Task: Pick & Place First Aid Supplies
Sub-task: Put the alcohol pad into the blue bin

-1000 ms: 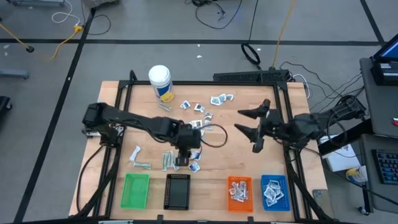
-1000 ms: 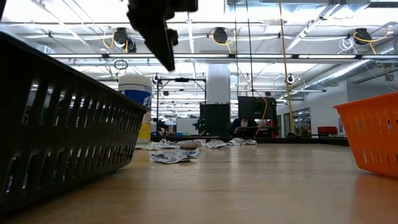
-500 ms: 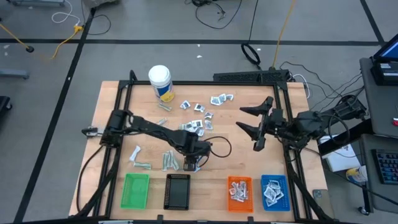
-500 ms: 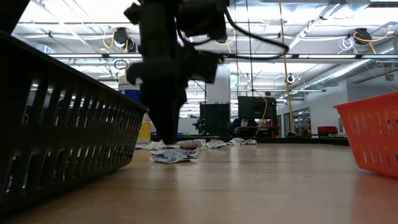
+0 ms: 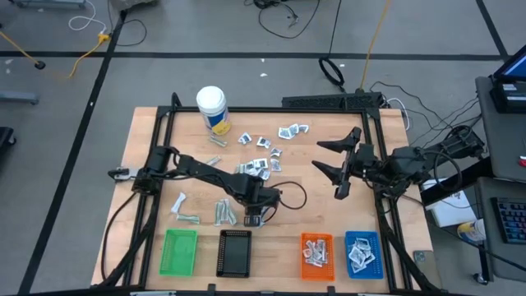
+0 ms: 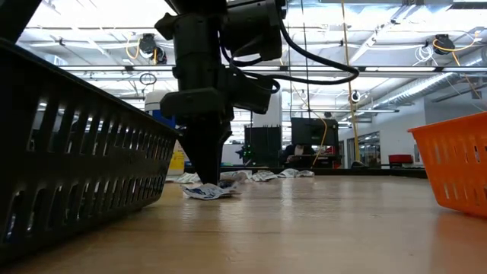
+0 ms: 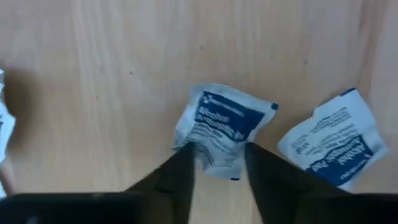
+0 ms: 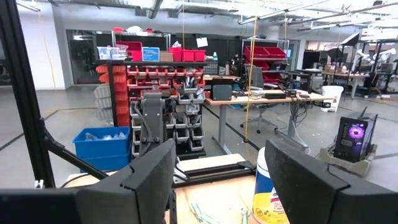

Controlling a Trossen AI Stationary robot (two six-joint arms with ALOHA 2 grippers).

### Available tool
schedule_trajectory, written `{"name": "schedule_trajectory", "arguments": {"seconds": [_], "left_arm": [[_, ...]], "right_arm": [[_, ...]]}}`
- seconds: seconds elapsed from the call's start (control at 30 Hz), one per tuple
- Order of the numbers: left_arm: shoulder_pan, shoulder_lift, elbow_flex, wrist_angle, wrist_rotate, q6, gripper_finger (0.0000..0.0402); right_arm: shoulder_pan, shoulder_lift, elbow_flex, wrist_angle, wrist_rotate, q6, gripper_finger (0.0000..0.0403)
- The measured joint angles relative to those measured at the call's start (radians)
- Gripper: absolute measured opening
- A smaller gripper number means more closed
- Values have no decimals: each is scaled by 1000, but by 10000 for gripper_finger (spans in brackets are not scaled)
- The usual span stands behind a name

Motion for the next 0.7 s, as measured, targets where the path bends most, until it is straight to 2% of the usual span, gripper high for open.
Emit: {"name": "schedule_trajectory", "arguments": {"seconds": [0.17, 0.23, 0.43, 0.7], "left_arm": [[2, 12, -1, 4, 23, 3, 35], [3, 12, -1, 2, 34, 3, 11], [7, -23, -6, -21, 45, 4, 6], [57, -232, -20, 15, 47, 7, 3]], "right_arm": [[0, 0, 0, 7, 0, -11, 242], [0, 0, 0, 7, 0, -13, 242], [-9, 0, 0, 42, 0, -34, 242], [-88, 0, 0, 52, 1, 21, 242]]}}
